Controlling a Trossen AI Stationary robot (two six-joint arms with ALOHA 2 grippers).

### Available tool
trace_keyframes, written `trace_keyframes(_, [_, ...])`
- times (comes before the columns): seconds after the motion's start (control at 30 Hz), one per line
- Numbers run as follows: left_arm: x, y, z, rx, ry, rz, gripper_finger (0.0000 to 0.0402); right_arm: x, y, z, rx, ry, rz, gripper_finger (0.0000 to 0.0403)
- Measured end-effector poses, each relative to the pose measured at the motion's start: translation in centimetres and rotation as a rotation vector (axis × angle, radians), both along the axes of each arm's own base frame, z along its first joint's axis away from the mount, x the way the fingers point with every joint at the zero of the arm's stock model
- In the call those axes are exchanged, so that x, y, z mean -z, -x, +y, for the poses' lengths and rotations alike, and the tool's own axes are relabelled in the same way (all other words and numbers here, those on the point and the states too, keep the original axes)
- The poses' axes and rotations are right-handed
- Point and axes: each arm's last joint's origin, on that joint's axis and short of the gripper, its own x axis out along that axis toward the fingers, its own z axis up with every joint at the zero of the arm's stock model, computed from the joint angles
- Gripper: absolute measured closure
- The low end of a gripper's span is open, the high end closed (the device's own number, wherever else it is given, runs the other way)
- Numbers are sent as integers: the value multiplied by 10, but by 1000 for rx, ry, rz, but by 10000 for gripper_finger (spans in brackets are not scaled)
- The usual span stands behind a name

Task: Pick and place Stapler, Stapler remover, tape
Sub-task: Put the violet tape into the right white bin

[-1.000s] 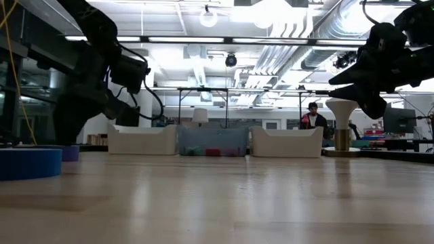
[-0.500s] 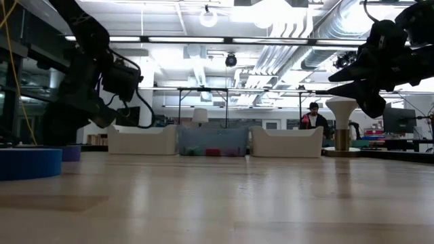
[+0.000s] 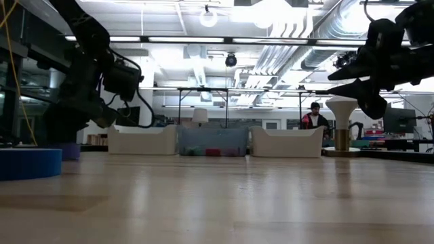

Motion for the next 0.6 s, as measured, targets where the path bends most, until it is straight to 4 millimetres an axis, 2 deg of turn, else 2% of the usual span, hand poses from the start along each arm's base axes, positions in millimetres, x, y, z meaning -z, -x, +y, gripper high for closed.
trace_keyframes(0.13, [-4, -6, 2, -1, -2, -43, 368, -2, 0, 0, 0, 8, -20, 265])
trace_keyframes(0.3, [-25, -27, 13, 2, -67, -155, 368, -8, -1, 0, -3, 47, -71, 265])
trace_keyframes(0.43, [-54, -51, 26, 15, -178, -308, 368, -12, -1, 0, 2, 77, -112, 265])
trace_keyframes(0.6, [-101, -87, 35, 141, -369, -566, 368, -16, -2, -1, 23, 113, -145, 265])
